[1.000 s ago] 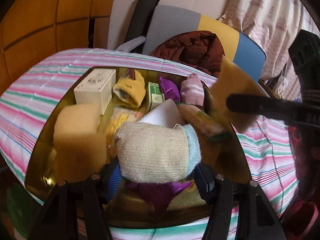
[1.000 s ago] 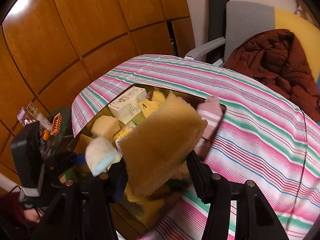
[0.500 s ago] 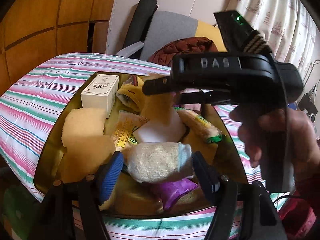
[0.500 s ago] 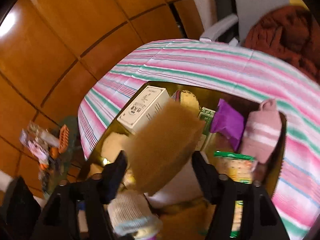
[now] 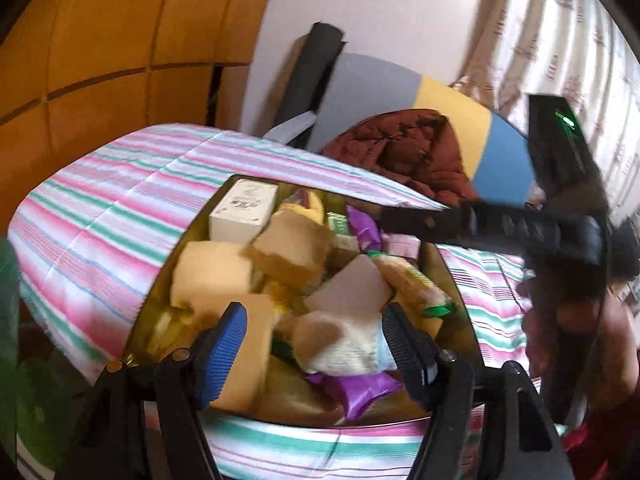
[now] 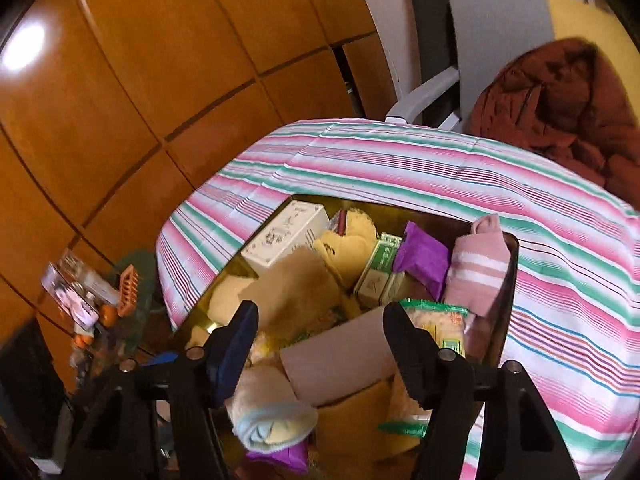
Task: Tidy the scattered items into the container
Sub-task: 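Withdraw both open tools up from the filled tin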
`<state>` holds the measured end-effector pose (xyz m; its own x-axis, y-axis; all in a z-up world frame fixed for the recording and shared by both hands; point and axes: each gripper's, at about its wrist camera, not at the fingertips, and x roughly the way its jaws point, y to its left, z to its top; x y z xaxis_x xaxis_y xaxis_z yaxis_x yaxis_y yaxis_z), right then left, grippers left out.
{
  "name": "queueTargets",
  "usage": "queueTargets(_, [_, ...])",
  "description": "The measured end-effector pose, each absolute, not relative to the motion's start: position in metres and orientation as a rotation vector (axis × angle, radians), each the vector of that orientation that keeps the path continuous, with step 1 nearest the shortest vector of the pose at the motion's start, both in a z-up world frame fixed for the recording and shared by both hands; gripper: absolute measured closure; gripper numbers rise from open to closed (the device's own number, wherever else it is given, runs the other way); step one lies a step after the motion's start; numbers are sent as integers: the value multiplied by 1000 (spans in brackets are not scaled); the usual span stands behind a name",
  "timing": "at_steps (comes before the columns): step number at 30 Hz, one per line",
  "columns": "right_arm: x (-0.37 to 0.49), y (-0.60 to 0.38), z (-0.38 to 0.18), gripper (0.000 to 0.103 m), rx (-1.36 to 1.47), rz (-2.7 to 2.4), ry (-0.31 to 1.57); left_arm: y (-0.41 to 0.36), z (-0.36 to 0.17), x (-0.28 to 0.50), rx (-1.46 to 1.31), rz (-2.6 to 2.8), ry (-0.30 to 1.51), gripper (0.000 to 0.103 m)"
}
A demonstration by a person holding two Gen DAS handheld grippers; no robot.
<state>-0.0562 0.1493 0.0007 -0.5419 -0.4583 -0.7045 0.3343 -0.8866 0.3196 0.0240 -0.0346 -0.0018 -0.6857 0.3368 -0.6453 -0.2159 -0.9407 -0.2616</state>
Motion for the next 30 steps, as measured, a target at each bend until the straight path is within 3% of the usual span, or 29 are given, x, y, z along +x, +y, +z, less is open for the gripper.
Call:
queueTargets(2, [-49,147,-1,31,1168,-2433,-198,-38,-3,23,-1105,2643,-243,33])
queueTargets(4, [-41,144,-1,12,1168,-2467,-201,-41,-3,24,-1146,2669,-220,33])
queueTargets(6, [-34,144,-2,1,1177,-2526,-173,-42,-3,27,-1160,2702,-180,32])
queueTargets(15, [-15,137,-2,0,1236,-2691,70,-39,9,36,-1127,2810,-134,31])
queueTargets(30, [-3,135,6,0,1207,-2776,64,-42,4,34,-1213,2894,-79,40])
